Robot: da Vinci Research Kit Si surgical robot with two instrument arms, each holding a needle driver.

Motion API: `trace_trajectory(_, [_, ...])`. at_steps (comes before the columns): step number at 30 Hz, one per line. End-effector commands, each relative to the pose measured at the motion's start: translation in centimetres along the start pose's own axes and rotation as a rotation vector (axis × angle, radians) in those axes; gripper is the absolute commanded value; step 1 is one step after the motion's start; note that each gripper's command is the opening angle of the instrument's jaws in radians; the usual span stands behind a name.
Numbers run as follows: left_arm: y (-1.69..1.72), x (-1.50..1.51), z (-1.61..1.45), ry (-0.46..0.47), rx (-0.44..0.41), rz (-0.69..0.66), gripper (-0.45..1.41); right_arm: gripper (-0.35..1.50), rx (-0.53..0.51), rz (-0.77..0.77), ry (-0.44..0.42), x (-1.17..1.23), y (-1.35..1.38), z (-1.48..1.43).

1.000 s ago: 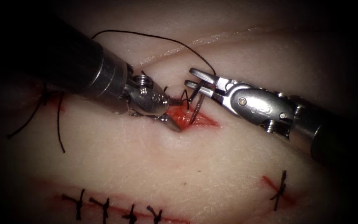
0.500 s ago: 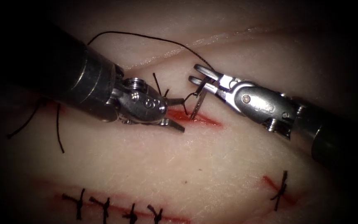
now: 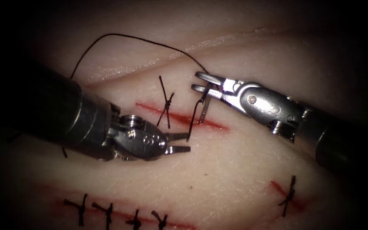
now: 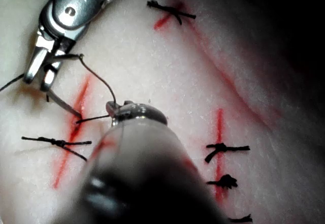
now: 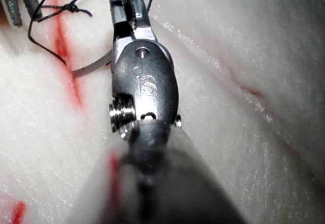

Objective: Wound Closure

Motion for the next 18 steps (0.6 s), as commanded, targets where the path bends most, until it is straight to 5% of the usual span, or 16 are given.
trace_trajectory(1, [0.04, -0.05, 0.03, 0.001, 0.003, -0.002, 0.12, -0.35, 0.003, 0.008, 0.001, -0.04, -0.03, 0.08])
trace_trajectory(5, [0.04, -0.12, -0.02, 0.006, 0.013, -0.004, 0.15, -0.35, 0.001, 0.011, -0.001, -0.03, 0.0, 0.09])
trace_trajectory(7, [-0.03, -0.2, -0.07, -0.005, 0.068, -0.017, 0.99, -0.35, 0.004, 0.012, -0.002, -0.01, -0.01, 0.09])
trace_trajectory(12, [-0.13, -0.29, -0.1, -0.015, 0.148, -0.05, 1.2, -0.35, 0.006, 0.017, 0.0, 0.02, -0.05, 0.08])
trace_trajectory(18, [-0.03, -0.27, -0.05, -0.012, 0.182, -0.056, 1.01, -0.35, 0.006, 0.029, -0.001, 0.01, -0.04, 0.09])
